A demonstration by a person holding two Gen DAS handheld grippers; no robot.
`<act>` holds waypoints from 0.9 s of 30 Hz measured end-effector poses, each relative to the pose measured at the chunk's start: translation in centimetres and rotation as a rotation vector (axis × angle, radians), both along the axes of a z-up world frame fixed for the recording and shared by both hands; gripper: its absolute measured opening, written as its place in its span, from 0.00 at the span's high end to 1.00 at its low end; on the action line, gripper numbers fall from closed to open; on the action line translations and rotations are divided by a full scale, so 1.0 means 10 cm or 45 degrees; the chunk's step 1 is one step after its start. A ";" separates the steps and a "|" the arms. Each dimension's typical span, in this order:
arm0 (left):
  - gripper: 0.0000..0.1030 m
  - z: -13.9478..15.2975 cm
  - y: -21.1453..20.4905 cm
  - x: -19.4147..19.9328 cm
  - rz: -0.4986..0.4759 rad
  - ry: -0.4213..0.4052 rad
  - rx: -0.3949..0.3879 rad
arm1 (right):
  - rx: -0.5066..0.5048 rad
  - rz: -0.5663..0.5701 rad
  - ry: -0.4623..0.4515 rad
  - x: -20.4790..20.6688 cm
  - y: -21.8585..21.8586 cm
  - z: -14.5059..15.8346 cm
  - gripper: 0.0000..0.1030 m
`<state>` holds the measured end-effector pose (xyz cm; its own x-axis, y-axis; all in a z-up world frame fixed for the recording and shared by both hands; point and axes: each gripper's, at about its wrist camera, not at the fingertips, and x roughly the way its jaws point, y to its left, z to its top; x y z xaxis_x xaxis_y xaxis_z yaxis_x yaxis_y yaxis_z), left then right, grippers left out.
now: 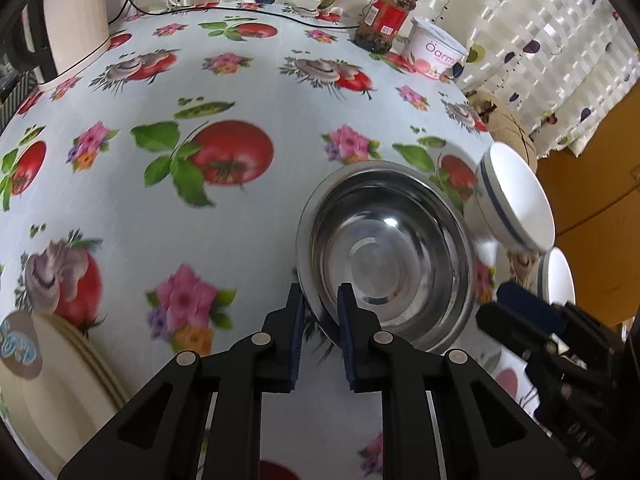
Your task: Organize plates and bowls
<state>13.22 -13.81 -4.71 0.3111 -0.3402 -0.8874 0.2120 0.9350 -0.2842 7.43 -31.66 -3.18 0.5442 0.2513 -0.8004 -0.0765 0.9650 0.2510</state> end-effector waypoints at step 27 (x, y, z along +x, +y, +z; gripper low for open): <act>0.81 0.10 0.26 -0.55 -0.047 -0.060 0.010 | -0.011 0.065 -0.007 -0.42 0.16 0.08 0.65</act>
